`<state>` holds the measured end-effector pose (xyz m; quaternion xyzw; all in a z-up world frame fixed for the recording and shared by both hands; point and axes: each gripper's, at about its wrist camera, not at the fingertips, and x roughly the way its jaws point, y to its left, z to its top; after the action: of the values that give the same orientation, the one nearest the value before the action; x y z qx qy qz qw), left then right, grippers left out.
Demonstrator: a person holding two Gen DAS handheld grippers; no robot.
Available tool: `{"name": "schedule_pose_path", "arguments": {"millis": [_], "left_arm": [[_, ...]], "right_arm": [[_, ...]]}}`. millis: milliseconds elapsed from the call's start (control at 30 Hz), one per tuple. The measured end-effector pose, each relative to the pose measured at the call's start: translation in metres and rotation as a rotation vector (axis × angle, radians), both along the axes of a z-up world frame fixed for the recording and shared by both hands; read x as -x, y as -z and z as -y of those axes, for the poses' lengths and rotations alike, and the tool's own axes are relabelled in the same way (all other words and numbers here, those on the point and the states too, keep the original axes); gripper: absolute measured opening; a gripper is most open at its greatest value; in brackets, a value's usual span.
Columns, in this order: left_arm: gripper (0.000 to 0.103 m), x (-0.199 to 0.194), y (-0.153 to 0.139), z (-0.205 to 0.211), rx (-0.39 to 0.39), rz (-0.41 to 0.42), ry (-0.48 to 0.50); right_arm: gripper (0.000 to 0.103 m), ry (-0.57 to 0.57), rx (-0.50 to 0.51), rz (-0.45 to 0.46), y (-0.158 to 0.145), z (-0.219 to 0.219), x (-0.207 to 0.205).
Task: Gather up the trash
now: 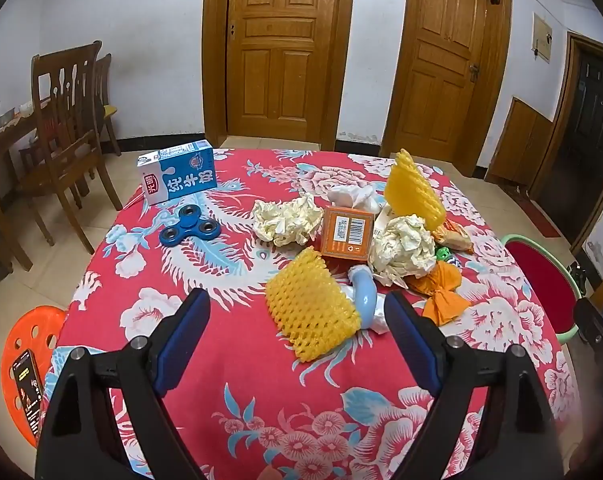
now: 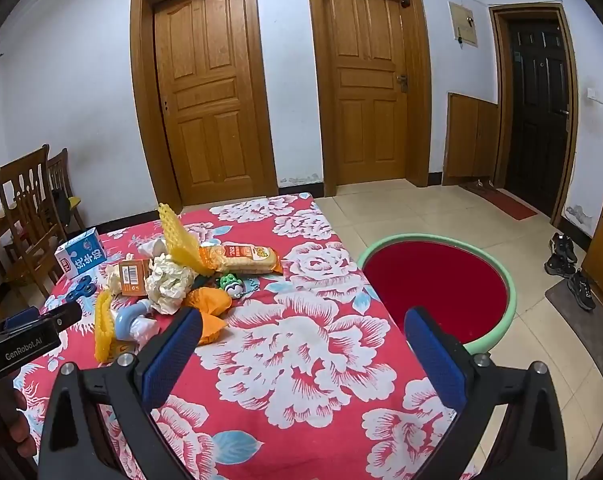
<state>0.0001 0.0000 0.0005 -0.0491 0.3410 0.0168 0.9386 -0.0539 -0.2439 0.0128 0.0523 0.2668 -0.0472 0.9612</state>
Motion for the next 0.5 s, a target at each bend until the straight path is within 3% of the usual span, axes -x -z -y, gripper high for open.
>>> {"name": "schedule_pose_path", "arguments": {"millis": [500], "left_arm": [[0.089, 0.0017, -0.0038, 0.0029, 0.003, -0.003, 0.0]], "right_arm": [[0.103, 0.006, -0.005, -0.004, 0.0012, 0.0027, -0.0012]]}}
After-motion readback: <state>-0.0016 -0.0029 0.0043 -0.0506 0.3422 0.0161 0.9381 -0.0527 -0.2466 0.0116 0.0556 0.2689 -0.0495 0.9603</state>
